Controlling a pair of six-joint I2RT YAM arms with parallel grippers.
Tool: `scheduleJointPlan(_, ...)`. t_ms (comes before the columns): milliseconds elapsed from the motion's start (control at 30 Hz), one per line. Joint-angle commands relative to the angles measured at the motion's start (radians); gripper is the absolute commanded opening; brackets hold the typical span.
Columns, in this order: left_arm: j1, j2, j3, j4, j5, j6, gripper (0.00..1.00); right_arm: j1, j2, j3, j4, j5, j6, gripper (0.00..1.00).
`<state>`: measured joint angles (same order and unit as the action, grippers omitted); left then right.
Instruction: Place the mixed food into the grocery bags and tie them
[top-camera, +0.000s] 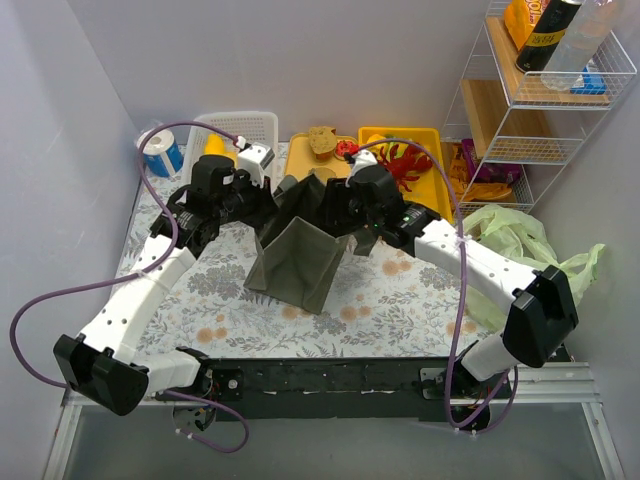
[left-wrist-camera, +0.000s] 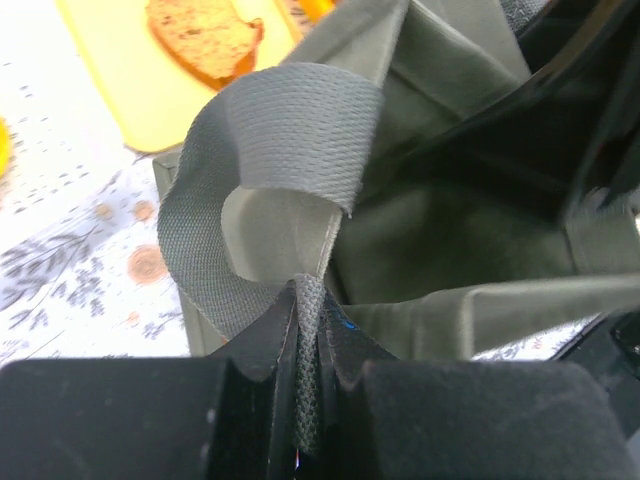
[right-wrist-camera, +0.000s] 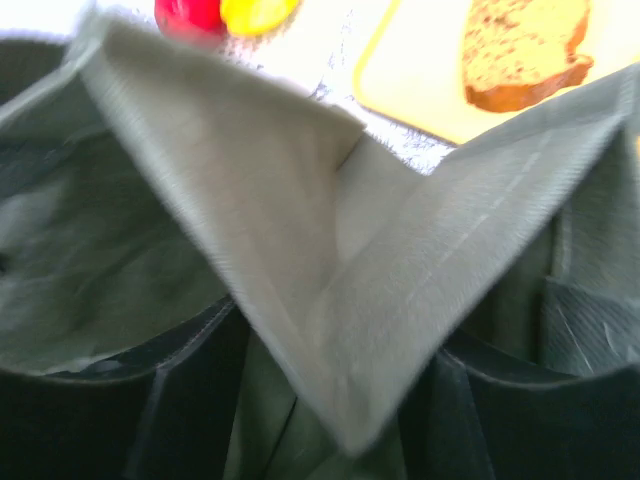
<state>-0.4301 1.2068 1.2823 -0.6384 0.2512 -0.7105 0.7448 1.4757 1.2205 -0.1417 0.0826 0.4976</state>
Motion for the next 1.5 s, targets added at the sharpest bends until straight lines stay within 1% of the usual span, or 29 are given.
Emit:
scheduleJointPlan(0, -0.025, -0.006, 0.005, 0.104, 0.129, -0.014, 0.0, 0.08, 0.072, 0.12, -0.065, 0.092, -0.093, 0.6)
scheduleJointPlan(100, -0.027, -0.013, -0.011, 0.138, 0.172, -0.015, 0.0, 0.114, 0.138, 0.166, -0.085, 0.079, -0.103, 0.6)
scheduleJointPlan(267, -0.027, -0.045, -0.031, 0.201, 0.21, -0.017, 0.0, 0.128, 0.253, 0.149, -0.075, 0.085, -0.122, 0.6)
scheduleJointPlan(333, -0.027, -0.058, -0.041, 0.226, 0.203, -0.018, 0.0, 0.126, 0.302, 0.157, -0.093, 0.08, -0.142, 0.65)
scheduleJointPlan(367, -0.027, -0.061, -0.044, 0.233, 0.185, -0.018, 0.0, 0.126, 0.316, 0.165, -0.11, 0.077, -0.151, 0.68)
scheduleJointPlan(400, -0.027, -0.069, -0.055, 0.24, 0.165, -0.014, 0.0, 0.126, 0.327, 0.181, -0.158, 0.074, -0.169, 0.74)
scheduleJointPlan(500, -0.027, -0.069, -0.066, 0.258, 0.019, -0.003, 0.0, 0.128, 0.347, 0.197, -0.264, 0.059, -0.194, 0.8)
scheduleJointPlan(533, -0.027, -0.064, -0.066, 0.25, -0.036, 0.012, 0.0, 0.126, 0.339, 0.191, -0.292, 0.062, -0.2, 0.81)
scheduleJointPlan(567, -0.027, -0.061, -0.066, 0.25, -0.144, 0.02, 0.0, 0.128, 0.33, 0.182, -0.311, 0.066, -0.209, 0.82)
scheduleJointPlan(633, -0.025, -0.056, -0.066, 0.247, -0.271, 0.043, 0.0, 0.126, 0.302, 0.145, -0.378, 0.123, -0.235, 0.86)
scheduleJointPlan(667, -0.025, -0.056, -0.066, 0.246, -0.367, 0.061, 0.0, 0.126, 0.296, 0.134, -0.404, 0.15, -0.243, 0.87)
scheduleJointPlan(700, -0.025, -0.056, -0.064, 0.247, -0.406, 0.074, 0.0, 0.125, 0.29, 0.128, -0.441, 0.214, -0.248, 0.89)
scheduleJointPlan(767, -0.024, -0.053, -0.061, 0.246, -0.467, 0.101, 0.0, 0.119, 0.272, 0.114, -0.537, 0.284, -0.252, 0.91)
scheduleJointPlan(800, -0.022, -0.053, -0.06, 0.244, -0.499, 0.106, 0.0, 0.116, 0.265, 0.111, -0.567, 0.357, -0.251, 0.92)
scheduleJointPlan(900, -0.009, -0.05, -0.061, 0.24, -0.541, 0.126, 0.0, 0.099, 0.241, 0.119, -0.67, 0.469, -0.235, 0.95)
scheduleJointPlan(1000, 0.004, -0.043, -0.066, 0.238, -0.573, 0.14, 0.0, 0.085, 0.199, 0.128, -0.722, 0.514, -0.235, 0.96)
scheduleJointPlan(1200, 0.016, -0.033, -0.061, 0.233, -0.628, 0.154, 0.0, 0.073, 0.147, 0.129, -0.777, 0.537, -0.278, 0.97)
scheduleJointPlan(1467, 0.03, -0.024, -0.06, 0.229, -0.661, 0.152, 0.0, 0.007, 0.074, 0.079, -0.791, 0.526, -0.283, 0.98)
